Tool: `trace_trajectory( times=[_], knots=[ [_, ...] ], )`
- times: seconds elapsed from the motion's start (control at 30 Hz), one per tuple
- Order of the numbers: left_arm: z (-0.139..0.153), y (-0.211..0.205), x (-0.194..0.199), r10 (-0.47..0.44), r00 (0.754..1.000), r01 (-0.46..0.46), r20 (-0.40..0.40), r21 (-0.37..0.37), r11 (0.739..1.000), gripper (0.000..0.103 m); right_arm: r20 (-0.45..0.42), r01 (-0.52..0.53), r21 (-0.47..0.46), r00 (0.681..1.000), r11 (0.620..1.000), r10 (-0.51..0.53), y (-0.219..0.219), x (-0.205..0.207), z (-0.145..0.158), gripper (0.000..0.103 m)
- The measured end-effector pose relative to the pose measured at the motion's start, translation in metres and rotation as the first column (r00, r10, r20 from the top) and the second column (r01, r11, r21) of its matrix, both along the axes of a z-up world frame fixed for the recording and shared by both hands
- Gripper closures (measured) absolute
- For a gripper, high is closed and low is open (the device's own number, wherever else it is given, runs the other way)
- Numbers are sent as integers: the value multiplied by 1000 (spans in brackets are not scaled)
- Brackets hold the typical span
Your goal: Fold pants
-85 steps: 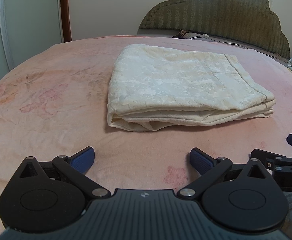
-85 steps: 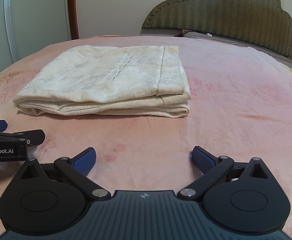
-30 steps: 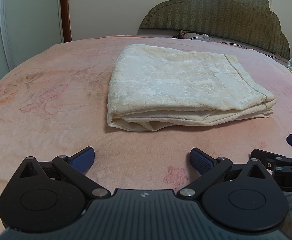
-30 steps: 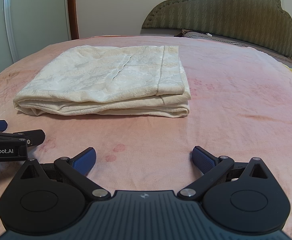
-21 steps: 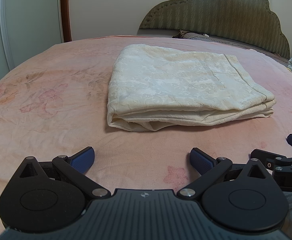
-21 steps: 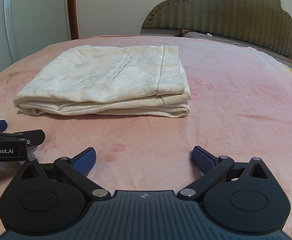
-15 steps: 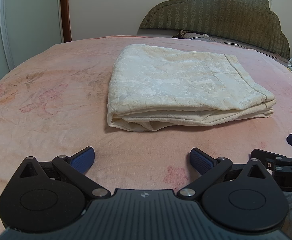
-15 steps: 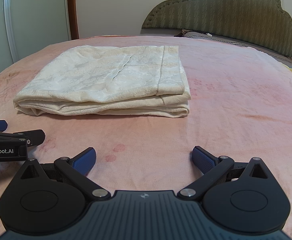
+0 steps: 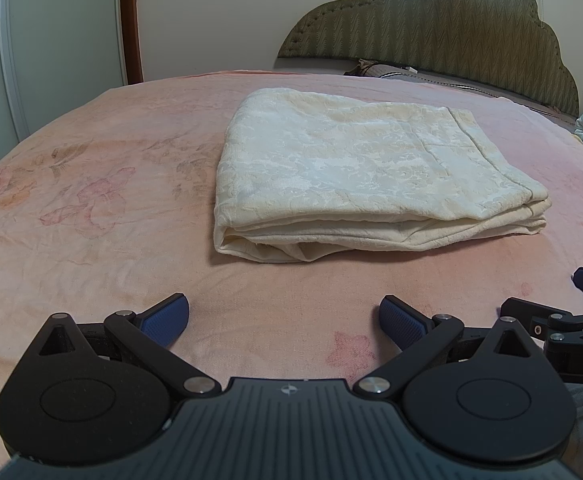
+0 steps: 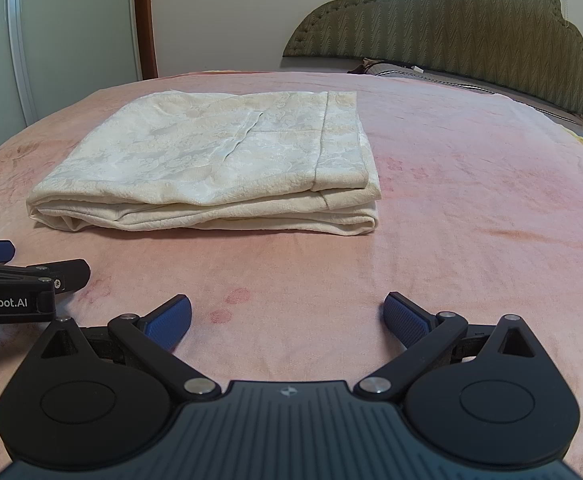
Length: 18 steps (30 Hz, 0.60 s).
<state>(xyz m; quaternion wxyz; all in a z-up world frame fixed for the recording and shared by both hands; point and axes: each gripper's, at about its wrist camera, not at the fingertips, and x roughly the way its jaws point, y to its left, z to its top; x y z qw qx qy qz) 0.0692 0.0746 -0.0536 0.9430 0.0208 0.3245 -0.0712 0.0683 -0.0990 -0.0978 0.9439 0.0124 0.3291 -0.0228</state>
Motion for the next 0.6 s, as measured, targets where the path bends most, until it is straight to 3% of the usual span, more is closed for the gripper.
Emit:
trace_trajectory(
  times=[0.6],
  knots=[
    [2,2,-2,0,1000,0,-2,-8,1000,0,0,0,4,1000,1000,0,1,1,0,0]
  ],
)
